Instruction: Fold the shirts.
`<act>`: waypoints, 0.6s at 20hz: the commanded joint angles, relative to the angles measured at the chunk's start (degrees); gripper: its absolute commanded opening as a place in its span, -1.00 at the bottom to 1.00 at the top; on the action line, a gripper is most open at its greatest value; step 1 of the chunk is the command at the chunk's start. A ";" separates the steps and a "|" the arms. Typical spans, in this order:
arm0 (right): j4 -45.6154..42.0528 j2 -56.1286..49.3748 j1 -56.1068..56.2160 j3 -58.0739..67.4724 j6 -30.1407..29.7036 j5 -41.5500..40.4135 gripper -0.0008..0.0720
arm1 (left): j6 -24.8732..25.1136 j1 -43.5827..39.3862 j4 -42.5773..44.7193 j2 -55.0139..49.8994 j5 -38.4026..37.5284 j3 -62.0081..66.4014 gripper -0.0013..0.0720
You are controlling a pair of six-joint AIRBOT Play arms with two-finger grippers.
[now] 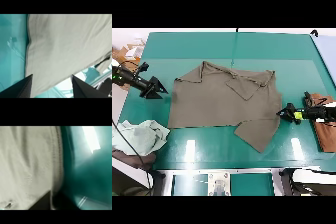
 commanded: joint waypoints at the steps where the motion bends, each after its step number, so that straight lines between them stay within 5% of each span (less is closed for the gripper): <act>1: -0.39 -0.63 -0.61 1.75 -2.67 -0.87 -0.93 | -0.31 0.20 2.93 2.56 0.74 -3.91 0.52; 7: -3.52 -0.70 -8.87 5.86 -1.20 0.55 -0.93 | -0.70 -1.53 4.15 9.75 6.45 -16.92 0.52; 12: -2.82 -0.90 -8.83 5.05 -1.97 -0.37 -0.93 | -0.28 -11.13 4.11 12.20 12.63 -33.99 0.52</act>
